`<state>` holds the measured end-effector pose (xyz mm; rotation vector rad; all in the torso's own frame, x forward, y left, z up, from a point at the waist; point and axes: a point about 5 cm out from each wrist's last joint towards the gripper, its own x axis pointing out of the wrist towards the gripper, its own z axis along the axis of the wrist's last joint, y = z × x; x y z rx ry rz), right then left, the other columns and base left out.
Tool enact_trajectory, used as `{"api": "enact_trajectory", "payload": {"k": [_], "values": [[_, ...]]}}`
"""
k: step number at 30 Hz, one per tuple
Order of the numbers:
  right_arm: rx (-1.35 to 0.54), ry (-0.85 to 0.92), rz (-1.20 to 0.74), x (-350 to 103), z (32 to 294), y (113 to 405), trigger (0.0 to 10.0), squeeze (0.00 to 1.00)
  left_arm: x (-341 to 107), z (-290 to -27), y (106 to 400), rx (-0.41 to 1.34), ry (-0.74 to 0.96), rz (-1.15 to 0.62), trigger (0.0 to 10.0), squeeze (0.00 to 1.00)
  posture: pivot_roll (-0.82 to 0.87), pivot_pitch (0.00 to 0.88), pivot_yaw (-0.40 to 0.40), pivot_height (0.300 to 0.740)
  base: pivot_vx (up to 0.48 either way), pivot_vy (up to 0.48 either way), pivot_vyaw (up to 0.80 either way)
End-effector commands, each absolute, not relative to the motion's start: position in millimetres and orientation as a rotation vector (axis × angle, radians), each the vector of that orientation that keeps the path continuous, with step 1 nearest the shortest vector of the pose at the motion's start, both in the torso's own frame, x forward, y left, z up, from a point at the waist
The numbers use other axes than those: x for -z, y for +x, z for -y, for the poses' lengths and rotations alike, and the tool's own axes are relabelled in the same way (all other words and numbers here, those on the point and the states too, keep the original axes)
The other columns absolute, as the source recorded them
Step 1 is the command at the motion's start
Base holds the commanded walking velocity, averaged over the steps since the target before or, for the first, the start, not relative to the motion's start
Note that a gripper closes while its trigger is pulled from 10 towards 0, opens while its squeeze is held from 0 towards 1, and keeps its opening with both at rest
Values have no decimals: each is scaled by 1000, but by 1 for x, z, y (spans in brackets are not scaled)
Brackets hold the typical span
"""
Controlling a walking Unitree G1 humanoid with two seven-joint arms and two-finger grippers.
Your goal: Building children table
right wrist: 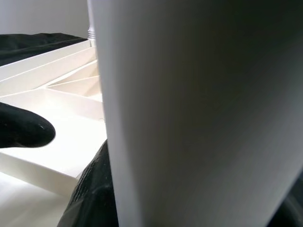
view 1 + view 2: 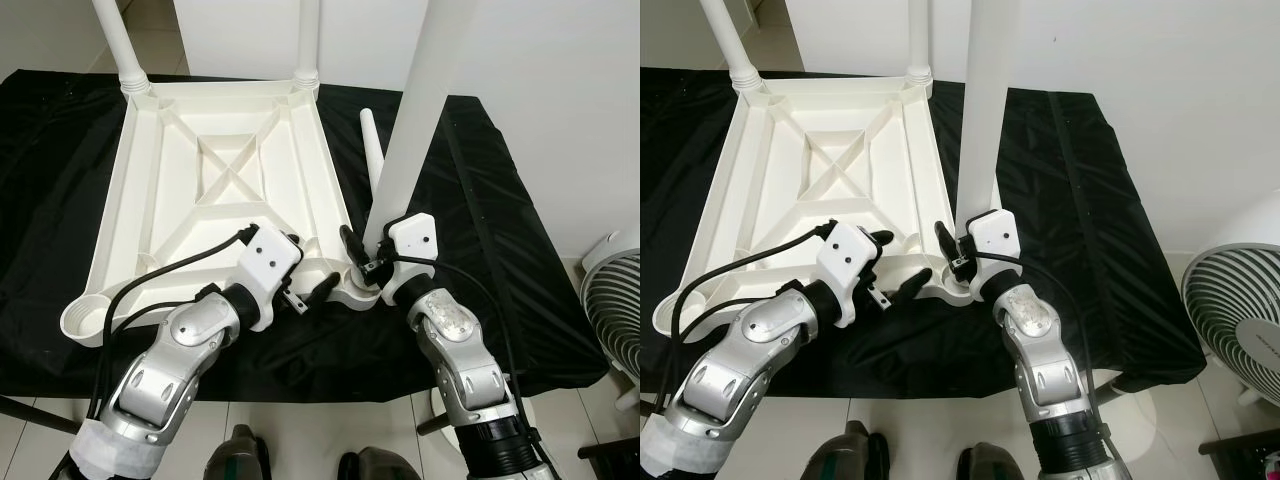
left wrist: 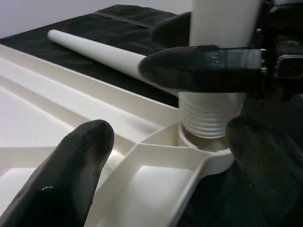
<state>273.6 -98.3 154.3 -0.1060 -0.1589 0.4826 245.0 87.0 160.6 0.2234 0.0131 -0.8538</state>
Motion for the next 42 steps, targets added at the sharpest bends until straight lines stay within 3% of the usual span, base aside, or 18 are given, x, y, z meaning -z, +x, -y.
{"api": "enact_trajectory", "payload": {"k": [1, 24, 29, 42], "values": [[-501, -103, 126, -145, 97, 271, 10000, 0, -158, -87, 241, 885, 231, -34, 10000, 0, -3, 44, -17, 740, 0, 0, 0], [-642, -191, 84, -120, 103, 260, 10000, 0, -174, -93, 232, 945, 113, -29, 10000, 0, 9, 60, -30, 740, 0, 0, 0], [-701, -147, 68, -120, 104, 260, 10000, 0, -177, -94, 232, 934, 102, -28, 10000, 0, 7, 71, -25, 740, 0, 0, 0], [-555, 67, -22, -122, 118, 279, 10000, 0, -182, -95, 232, 918, 87, -18, 10000, 0, 10, 85, -32, 740, 0, 0, 0]]}}
